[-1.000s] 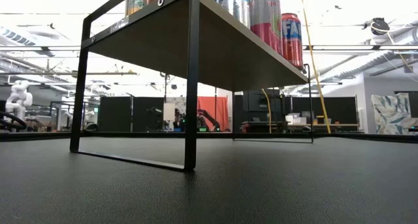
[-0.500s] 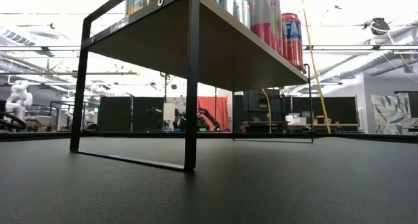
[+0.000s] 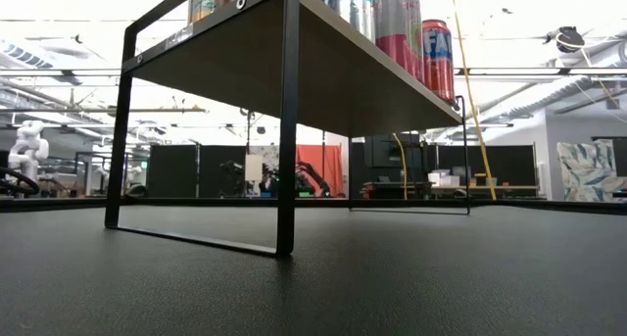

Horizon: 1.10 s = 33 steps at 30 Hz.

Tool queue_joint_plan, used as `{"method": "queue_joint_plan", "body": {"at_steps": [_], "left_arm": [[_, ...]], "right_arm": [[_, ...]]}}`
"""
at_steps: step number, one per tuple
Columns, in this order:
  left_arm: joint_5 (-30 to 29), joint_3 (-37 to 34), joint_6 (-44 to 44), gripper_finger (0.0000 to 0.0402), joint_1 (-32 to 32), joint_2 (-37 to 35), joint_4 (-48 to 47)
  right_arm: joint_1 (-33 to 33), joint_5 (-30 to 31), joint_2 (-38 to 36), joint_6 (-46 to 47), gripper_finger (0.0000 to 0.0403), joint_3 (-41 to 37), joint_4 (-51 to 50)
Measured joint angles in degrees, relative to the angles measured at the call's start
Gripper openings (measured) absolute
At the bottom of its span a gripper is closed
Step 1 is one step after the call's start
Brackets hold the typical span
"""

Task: Place canned beverage on shelf
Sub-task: Put the bottom white-yellow soda can on the shelf aligned with the white-yellow soda can

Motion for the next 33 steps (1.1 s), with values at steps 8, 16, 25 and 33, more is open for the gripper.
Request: {"method": "queue_joint_plan", "body": {"at_steps": [8,16,25,33], "left_arm": [[0.7,0.0,3.3,0.0256,1.1,0.6,0.0],[2.5,0.1,3.1,0.028,1.3,1.3,0.4],[3.0,0.1,3.0,0.0285,1.3,1.4,0.8],[4.1,0.8,3.0,0.0339,1.3,1.6,1.7]], "right_arm": [[0.0,0.0,0.0,0.2,0.0318,0.0,0.0],[0.0,0.0,0.0,0.2,0.0318,0.0,0.1],[0.0,0.0,0.0,0.2,0.0318,0.0,0.4],[0.0,0.0,0.0,0.2,0.0318,0.0,0.4]]}}
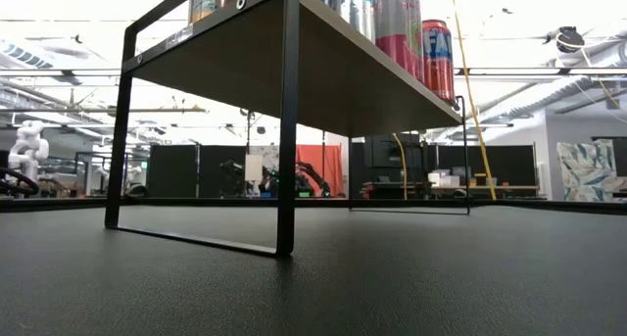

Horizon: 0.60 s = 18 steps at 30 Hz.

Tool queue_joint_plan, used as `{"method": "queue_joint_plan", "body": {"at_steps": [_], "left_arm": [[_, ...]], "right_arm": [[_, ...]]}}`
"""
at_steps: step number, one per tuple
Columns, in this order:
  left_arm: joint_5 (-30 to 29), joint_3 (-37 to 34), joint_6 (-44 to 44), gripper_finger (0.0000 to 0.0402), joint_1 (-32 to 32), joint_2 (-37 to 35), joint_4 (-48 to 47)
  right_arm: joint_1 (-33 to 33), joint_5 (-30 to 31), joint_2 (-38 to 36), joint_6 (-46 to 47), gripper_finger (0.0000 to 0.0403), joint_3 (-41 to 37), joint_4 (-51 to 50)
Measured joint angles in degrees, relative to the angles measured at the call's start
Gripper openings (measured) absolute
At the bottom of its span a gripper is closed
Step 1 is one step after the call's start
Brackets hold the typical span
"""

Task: Place canned beverage on shelf
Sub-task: Put the bottom white-yellow soda can on the shelf aligned with the white-yellow soda can

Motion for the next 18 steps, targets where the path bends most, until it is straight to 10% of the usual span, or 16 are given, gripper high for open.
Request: {"method": "queue_joint_plan", "body": {"at_steps": [18], "left_arm": [[-0.1,14.6,10.4,0.0363,0.9,0.0,-4.2]], "right_arm": [[1.0,3.2,2.3,0.0,0.0318,0.0,3.6]]}}
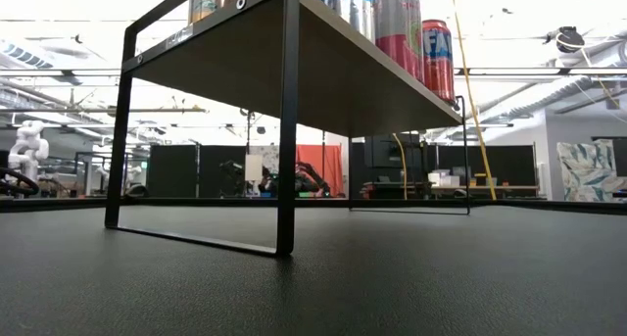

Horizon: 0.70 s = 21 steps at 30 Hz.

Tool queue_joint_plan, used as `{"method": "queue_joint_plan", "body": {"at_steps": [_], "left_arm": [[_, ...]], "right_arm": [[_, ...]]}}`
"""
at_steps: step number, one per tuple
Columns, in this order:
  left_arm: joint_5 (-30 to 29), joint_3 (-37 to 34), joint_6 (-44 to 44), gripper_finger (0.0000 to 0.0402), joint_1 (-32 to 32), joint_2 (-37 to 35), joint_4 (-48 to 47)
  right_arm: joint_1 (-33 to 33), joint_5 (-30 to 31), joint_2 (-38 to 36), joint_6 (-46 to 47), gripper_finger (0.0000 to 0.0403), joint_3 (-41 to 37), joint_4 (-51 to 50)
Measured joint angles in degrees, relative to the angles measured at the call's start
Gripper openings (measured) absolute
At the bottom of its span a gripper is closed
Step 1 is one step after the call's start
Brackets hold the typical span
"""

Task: Place canned beverage on shelf
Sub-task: Put the bottom white-yellow soda can on the shelf aligned with the white-yellow soda can

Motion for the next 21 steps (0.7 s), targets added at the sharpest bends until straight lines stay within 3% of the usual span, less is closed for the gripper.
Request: {"method": "queue_joint_plan", "body": {"at_steps": [4,13,21], "left_arm": [[-0.2,5.2,3.4,0.0363,0.3,0.0,-0.9],[-1.0,18.3,1.7,0.0363,0.4,-0.1,-12.0],[6.6,18.7,-6.9,0.0363,1.0,-6.0,-18.5]], "right_arm": [[2.1,3.3,2.7,-0.5,0.0318,0.0,1.7],[8.0,12.0,12.0,2.0,0.0318,0.0,4.3],[13.1,17.1,22.4,11.3,0.0311,0.0,4.3]]}}
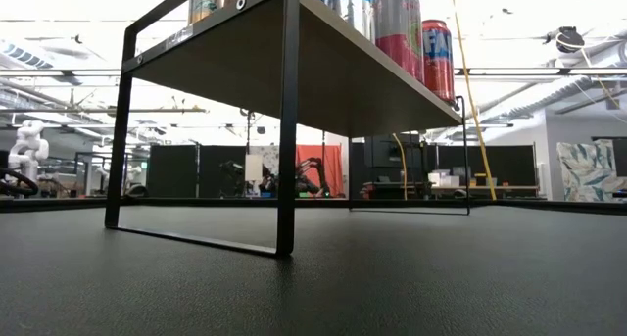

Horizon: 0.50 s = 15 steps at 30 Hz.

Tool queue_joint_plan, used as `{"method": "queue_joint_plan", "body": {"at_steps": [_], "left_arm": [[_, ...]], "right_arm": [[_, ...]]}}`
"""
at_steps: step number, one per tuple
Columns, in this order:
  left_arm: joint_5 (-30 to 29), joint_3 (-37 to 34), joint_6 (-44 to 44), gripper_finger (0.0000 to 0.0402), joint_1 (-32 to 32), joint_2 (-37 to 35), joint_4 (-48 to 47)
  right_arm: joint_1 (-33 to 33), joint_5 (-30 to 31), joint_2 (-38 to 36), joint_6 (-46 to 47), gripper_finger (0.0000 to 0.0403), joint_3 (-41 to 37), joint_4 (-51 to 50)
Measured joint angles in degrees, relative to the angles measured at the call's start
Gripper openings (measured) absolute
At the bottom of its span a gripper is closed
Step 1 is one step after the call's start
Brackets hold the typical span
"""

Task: Place canned beverage on shelf
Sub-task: Put the bottom white-yellow soda can on the shelf aligned with the white-yellow soda can

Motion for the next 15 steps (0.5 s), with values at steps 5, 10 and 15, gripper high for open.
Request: {"method": "queue_joint_plan", "body": {"at_steps": [5,10,15], "left_arm": [[1.3,0.0,3.5,0.0363,-1.0,-3.4,0.0],[1.5,0.0,5.6,0.0363,-1.7,-4.7,-1.1],[2.1,0.0,5.4,0.0363,-2.5,-4.9,-2.1]], "right_arm": [[-0.4,0.7,6.2,0.7,0.0273,0.0,2.7],[-2.2,-1.1,10.1,0.7,0.022,-0.1,9.4],[-2.0,-2.4,7.1,2.5,0.0162,-0.1,9.6]]}}
